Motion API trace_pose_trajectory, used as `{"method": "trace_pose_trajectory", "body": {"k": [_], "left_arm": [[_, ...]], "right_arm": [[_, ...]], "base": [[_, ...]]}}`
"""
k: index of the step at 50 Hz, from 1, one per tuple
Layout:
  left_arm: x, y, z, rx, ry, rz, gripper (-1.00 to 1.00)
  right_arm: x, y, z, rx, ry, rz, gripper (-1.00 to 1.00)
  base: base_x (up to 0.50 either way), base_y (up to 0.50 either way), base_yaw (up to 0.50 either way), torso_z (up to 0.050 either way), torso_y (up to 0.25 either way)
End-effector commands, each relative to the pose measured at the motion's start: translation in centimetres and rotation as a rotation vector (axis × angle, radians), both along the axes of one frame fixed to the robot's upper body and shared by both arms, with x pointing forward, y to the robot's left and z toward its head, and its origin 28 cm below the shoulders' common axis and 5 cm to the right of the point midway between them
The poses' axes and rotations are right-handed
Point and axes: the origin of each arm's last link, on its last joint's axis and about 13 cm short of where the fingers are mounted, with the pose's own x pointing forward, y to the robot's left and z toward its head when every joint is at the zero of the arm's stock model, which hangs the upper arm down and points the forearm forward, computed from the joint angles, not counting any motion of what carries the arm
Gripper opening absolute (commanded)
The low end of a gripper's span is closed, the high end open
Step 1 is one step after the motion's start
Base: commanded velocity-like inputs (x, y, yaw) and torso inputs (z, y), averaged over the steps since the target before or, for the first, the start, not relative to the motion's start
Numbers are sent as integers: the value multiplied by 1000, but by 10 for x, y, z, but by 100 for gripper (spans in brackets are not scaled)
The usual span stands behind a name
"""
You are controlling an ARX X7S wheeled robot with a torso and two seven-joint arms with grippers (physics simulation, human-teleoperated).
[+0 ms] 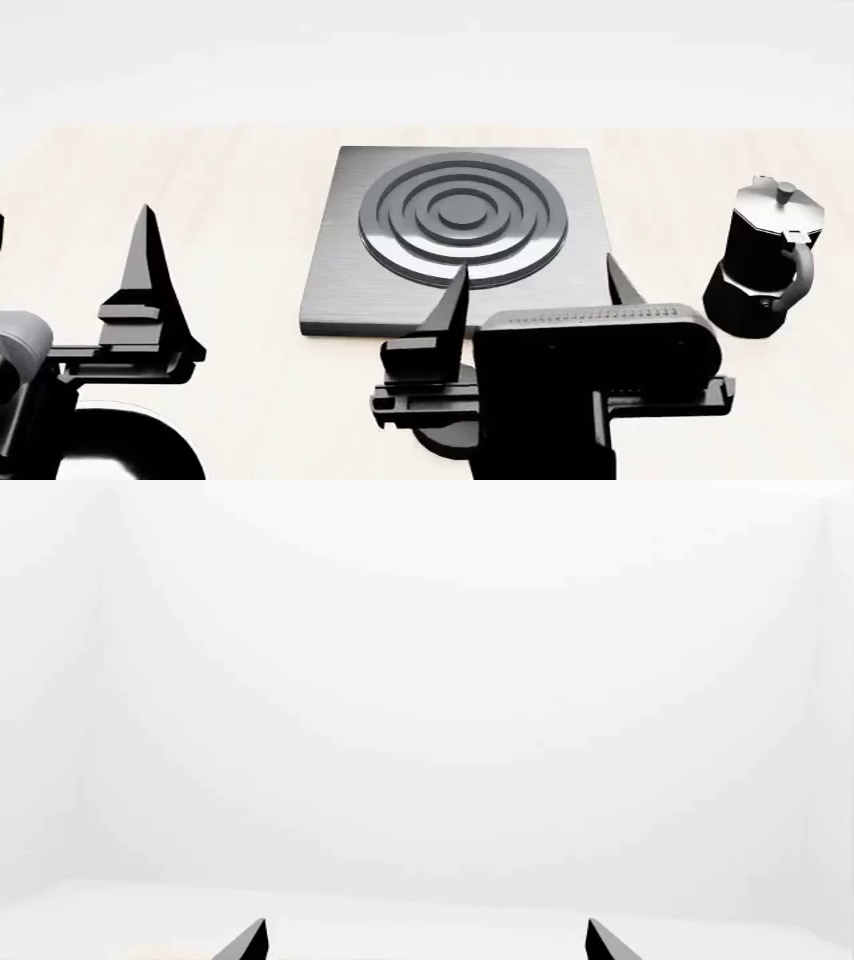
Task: Turn on the stove.
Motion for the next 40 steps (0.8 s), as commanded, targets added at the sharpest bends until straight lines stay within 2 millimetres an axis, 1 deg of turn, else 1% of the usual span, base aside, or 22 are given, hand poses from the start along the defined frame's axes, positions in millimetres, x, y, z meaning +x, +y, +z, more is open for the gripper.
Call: {"method": "trace_pose_trajectory", "body": {"k": [1, 21, 40], "left_arm": [[0, 0, 0, 0, 2, -1, 100], [-1, -1, 3, -4, -2, 0, 100], [-1, -1, 2, 0, -1, -3, 100]], "right_arm": [[-5, 0, 6, -18, -41, 15, 100], [-9, 1, 10, -56, -70, 28, 100], [-13, 2, 15, -72, -112, 38, 100]], "base": [[0, 0, 0, 0, 0], [0, 0, 0, 0, 0], [0, 0, 0, 0, 0]]}}
